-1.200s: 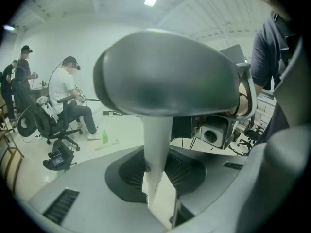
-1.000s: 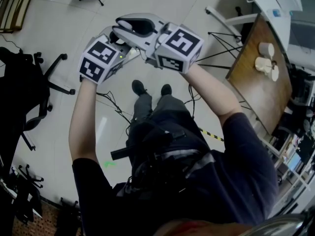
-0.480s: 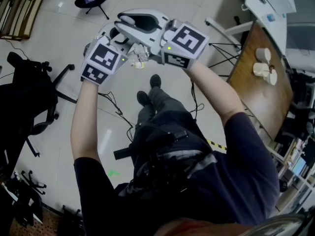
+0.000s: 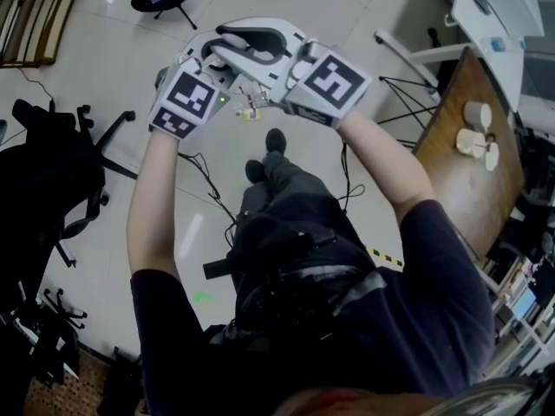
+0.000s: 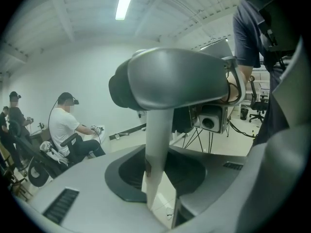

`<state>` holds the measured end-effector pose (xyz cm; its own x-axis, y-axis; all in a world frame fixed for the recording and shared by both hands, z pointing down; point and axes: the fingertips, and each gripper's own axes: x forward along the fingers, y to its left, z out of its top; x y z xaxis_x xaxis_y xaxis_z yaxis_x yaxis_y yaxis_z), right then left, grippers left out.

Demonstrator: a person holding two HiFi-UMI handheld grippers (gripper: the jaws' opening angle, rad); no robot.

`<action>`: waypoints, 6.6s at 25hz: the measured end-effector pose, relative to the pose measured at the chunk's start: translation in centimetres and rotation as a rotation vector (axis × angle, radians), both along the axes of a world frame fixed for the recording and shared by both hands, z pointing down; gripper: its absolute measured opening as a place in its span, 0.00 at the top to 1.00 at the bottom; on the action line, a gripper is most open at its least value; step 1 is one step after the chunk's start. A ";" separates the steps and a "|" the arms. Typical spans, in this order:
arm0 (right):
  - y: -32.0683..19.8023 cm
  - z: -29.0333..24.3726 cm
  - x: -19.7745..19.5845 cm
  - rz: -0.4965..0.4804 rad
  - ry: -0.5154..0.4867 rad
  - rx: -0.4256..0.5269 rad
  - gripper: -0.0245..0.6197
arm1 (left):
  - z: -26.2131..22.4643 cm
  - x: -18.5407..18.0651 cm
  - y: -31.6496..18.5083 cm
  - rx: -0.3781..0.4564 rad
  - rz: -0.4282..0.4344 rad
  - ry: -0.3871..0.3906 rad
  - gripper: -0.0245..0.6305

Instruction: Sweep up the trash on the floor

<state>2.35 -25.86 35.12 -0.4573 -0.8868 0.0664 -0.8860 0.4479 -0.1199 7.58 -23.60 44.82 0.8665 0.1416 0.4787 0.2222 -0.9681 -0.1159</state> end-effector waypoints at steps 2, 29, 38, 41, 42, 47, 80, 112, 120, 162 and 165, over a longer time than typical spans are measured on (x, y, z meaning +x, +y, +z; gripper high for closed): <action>-0.5 1.3 1.2 0.011 0.010 -0.014 0.82 | 1.3 1.2 -0.1 0.022 0.025 -0.008 0.83; 2.4 9.9 -2.6 0.190 0.027 -0.220 0.82 | 9.7 -3.3 5.3 -0.219 0.288 -0.162 0.81; 2.1 9.7 -4.9 0.145 0.016 -0.198 0.82 | 9.6 -5.3 4.9 -0.165 0.284 -0.179 0.81; 1.8 9.5 -5.5 0.127 0.016 -0.192 0.82 | 9.5 -5.9 4.6 -0.163 0.274 -0.176 0.81; 1.6 9.5 -5.8 0.122 0.016 -0.192 0.82 | 9.5 -6.1 4.5 -0.162 0.273 -0.175 0.81; 0.8 9.5 -6.7 0.112 0.014 -0.202 0.82 | 9.5 -7.0 3.7 -0.154 0.272 -0.177 0.82; -1.4 -10.1 -6.6 0.163 0.074 0.030 0.83 | -11.4 -8.8 -1.6 -0.052 0.117 0.246 0.65; 22.4 -11.0 11.0 0.791 -0.034 0.029 0.83 | -12.0 6.4 23.6 -0.053 0.555 0.154 0.81; 30.6 -9.4 16.2 0.865 -0.054 0.006 0.83 | -10.3 10.8 32.0 -0.063 0.612 0.086 0.81; 48.0 6.6 32.2 1.666 -0.386 -0.309 0.81 | 4.6 23.3 47.6 -0.126 1.321 -0.134 0.80; 49.7 8.4 33.1 1.728 -0.412 -0.329 0.81 | 6.4 24.0 49.0 -0.109 1.371 -0.187 0.80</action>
<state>35.42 23.89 43.56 0.8386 -0.3042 0.4519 -0.1703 -0.9344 -0.3129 31.53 25.39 51.24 -0.0681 0.8619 0.5025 0.9962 0.0310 0.0817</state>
